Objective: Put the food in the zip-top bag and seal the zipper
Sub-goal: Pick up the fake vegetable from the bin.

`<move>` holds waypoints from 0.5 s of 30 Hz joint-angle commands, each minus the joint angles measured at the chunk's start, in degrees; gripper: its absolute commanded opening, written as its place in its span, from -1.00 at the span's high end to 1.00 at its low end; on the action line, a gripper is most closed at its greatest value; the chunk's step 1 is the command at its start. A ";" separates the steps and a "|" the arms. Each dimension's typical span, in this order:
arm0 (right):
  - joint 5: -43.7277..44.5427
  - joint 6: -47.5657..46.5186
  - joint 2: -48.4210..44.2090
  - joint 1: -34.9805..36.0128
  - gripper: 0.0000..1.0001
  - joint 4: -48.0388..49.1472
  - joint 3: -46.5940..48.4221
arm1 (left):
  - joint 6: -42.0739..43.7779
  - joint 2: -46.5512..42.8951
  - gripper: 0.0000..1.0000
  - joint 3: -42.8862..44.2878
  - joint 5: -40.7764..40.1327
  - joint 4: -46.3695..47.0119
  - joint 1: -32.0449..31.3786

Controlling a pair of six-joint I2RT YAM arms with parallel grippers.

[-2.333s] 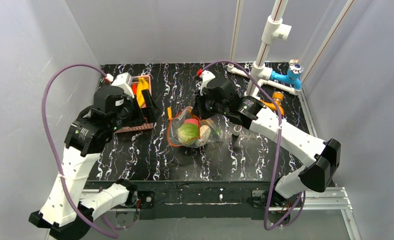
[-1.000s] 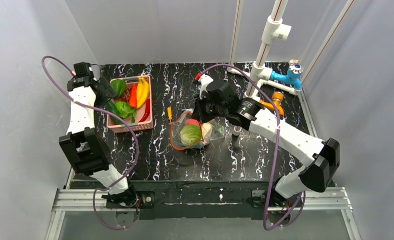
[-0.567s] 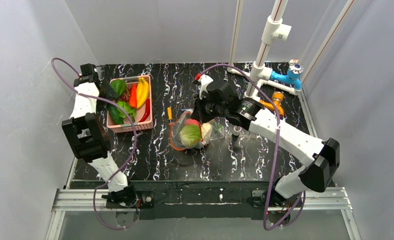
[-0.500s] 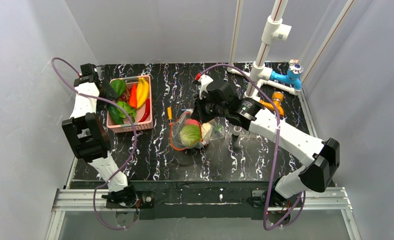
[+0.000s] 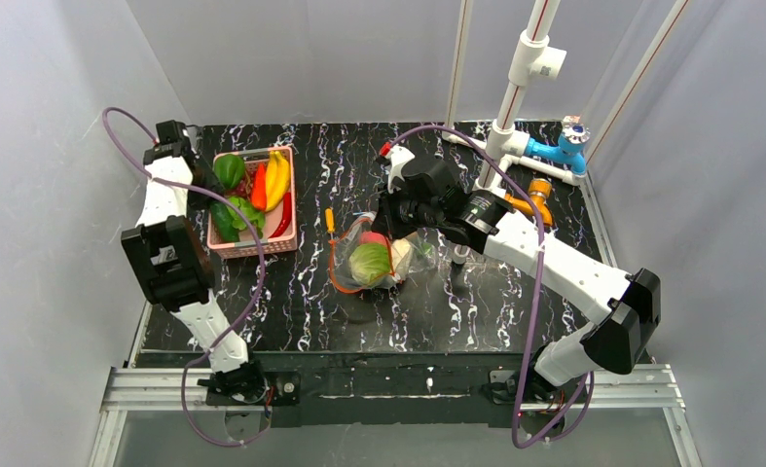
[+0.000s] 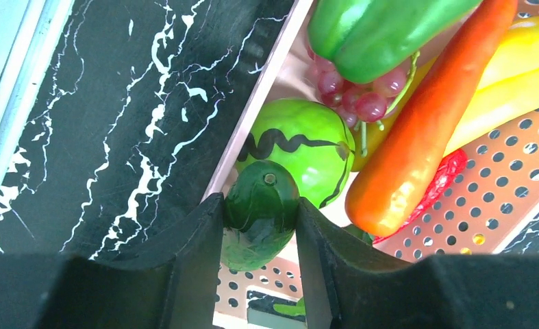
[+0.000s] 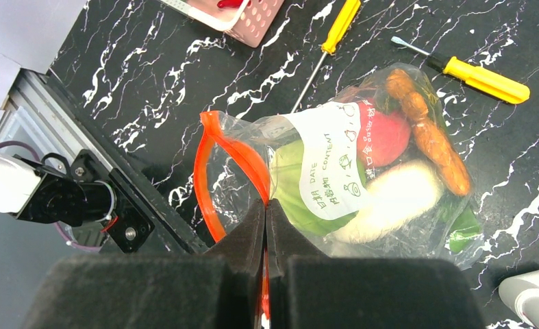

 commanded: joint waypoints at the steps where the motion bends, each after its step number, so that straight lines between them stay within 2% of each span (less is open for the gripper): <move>1: -0.57 0.76 -0.84 -0.56 0.97 0.86 2.15 | 1.71 -2.43 0.62 4.16 0.10 -4.72 -0.34; 8: 0.24 0.46 -0.81 -0.58 0.97 -0.05 3.42 | 0.82 -12.53 0.79 3.23 0.75 -7.60 -0.70; 15: -0.80 2.02 -0.79 -0.55 0.97 -0.02 4.06 | -3.94 -24.46 0.91 2.04 11.92 -10.04 -2.48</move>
